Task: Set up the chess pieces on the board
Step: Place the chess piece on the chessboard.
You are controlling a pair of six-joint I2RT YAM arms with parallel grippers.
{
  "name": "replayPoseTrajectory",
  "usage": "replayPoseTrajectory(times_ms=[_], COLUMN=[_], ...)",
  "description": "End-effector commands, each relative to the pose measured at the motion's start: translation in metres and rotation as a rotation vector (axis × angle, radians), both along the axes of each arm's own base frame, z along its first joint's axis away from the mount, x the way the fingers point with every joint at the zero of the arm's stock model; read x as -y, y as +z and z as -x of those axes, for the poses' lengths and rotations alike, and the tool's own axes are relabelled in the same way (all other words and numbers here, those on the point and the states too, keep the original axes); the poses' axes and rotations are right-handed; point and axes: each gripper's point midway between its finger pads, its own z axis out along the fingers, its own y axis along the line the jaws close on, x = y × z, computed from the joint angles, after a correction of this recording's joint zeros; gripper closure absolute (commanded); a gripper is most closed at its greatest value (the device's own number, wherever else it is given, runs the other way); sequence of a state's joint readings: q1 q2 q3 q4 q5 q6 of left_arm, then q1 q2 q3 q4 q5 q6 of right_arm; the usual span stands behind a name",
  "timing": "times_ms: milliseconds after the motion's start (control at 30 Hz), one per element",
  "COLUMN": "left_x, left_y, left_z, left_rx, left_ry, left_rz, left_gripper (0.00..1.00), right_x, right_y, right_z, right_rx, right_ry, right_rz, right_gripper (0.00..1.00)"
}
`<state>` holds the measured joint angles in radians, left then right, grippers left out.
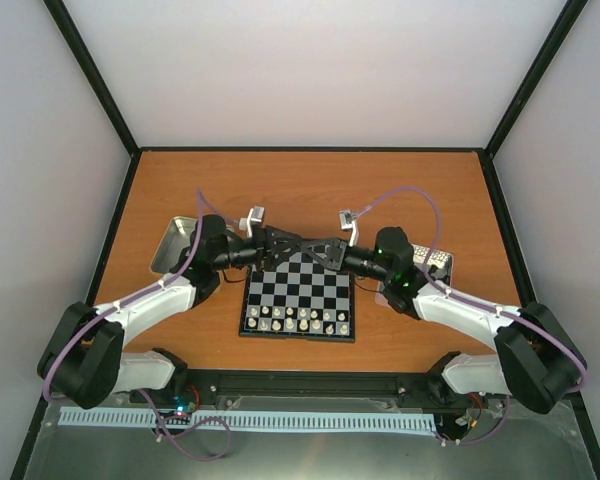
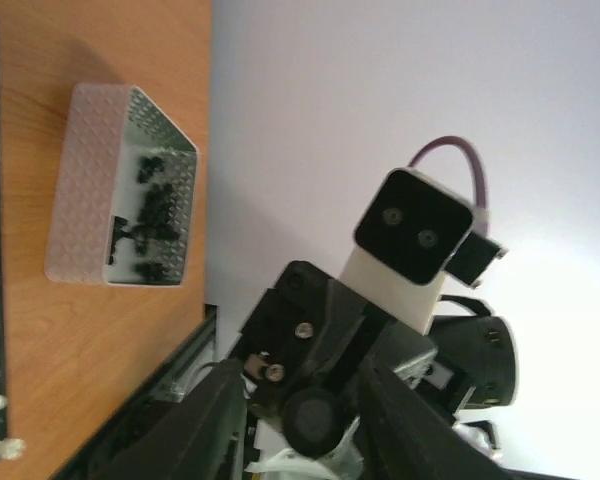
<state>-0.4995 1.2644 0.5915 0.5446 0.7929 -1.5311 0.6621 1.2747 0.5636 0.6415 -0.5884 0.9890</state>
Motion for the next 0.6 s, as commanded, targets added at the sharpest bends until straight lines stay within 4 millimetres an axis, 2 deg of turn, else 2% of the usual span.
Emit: replayPoseTrajectory(times_ms=[0, 67, 133, 200, 300, 400, 433, 567], left_x=[-0.002, -0.007, -0.018, -0.034, -0.063, -0.091, -0.098, -0.120], left_y=[0.005, -0.001, -0.012, -0.025, -0.032, -0.032, -0.025, -0.002], left_z=[-0.004, -0.011, -0.018, -0.026, -0.035, -0.038, -0.038, -0.043], left_rx=[0.056, 0.089, 0.118, 0.162, 0.264, 0.346, 0.383, 0.516], left_ry=[0.019, 0.055, 0.108, 0.176, 0.270, 0.326, 0.339, 0.389], left_rz=[-0.039, -0.109, -0.217, -0.346, -0.549, -0.739, -0.786, -0.930], left_gripper=[0.61, 0.51, 0.46, 0.41, 0.36, 0.32, 0.31, 0.28], right_x=[0.001, 0.006, 0.015, 0.032, 0.061, 0.086, 0.094, 0.102], right_y=[0.006, -0.021, -0.037, -0.061, -0.091, -0.112, -0.118, -0.134], right_z=[-0.007, -0.010, -0.014, -0.013, -0.013, -0.016, -0.019, -0.037], right_rx=[-0.019, -0.103, -0.147, -0.196, -0.262, -0.287, -0.288, -0.294], right_ry=[-0.043, -0.063, -0.092, -0.119, -0.127, -0.143, -0.154, -0.141], right_rz=[0.045, 0.175, 0.324, 0.499, 0.718, 0.892, 0.952, 1.110], right_gripper=[0.97, 0.97, 0.97, 0.97, 0.97, 0.97, 0.97, 0.97])
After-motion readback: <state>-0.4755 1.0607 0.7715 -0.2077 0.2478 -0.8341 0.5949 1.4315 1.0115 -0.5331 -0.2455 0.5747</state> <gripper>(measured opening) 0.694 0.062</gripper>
